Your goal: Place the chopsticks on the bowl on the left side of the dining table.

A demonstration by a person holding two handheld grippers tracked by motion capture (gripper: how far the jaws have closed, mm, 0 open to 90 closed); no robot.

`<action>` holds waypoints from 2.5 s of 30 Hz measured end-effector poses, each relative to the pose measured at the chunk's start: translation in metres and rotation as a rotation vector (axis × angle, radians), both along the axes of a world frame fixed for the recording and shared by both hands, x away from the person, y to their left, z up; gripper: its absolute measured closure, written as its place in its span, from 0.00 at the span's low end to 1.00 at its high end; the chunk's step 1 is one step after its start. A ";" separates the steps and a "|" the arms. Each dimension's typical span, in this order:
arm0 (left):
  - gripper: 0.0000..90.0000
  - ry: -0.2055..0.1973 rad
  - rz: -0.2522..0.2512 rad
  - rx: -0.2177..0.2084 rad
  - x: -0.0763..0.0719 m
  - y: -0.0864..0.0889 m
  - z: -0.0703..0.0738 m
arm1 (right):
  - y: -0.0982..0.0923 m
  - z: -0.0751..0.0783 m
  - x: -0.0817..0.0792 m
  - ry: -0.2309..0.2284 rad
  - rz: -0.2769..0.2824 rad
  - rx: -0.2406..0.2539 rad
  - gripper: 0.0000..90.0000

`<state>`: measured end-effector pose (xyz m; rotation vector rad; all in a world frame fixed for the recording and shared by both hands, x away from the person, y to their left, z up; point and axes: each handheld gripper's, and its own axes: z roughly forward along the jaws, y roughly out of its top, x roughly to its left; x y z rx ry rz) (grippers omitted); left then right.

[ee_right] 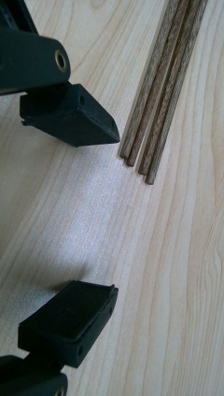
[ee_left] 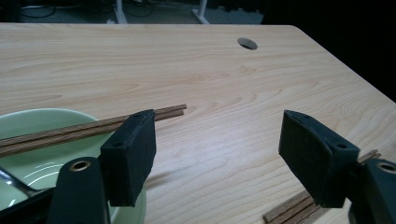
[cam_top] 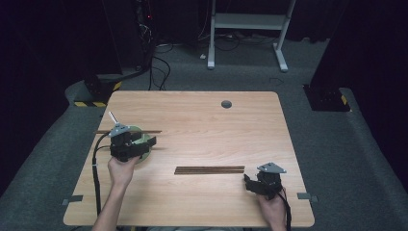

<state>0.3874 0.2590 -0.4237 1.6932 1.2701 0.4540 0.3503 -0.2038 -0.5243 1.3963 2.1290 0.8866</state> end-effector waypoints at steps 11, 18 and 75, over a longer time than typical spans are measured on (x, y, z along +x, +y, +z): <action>0.31 0.000 -0.039 0.012 0.001 -0.017 -0.002 | 0.000 0.000 0.000 0.000 0.000 0.000 0.25; 0.31 -0.008 -0.052 0.033 0.000 -0.026 -0.004 | 0.000 0.000 0.000 0.000 0.000 0.000 0.25; 0.33 0.093 -0.019 0.236 -0.019 -0.041 -0.082 | 0.000 0.000 0.000 -0.001 0.004 -0.001 0.25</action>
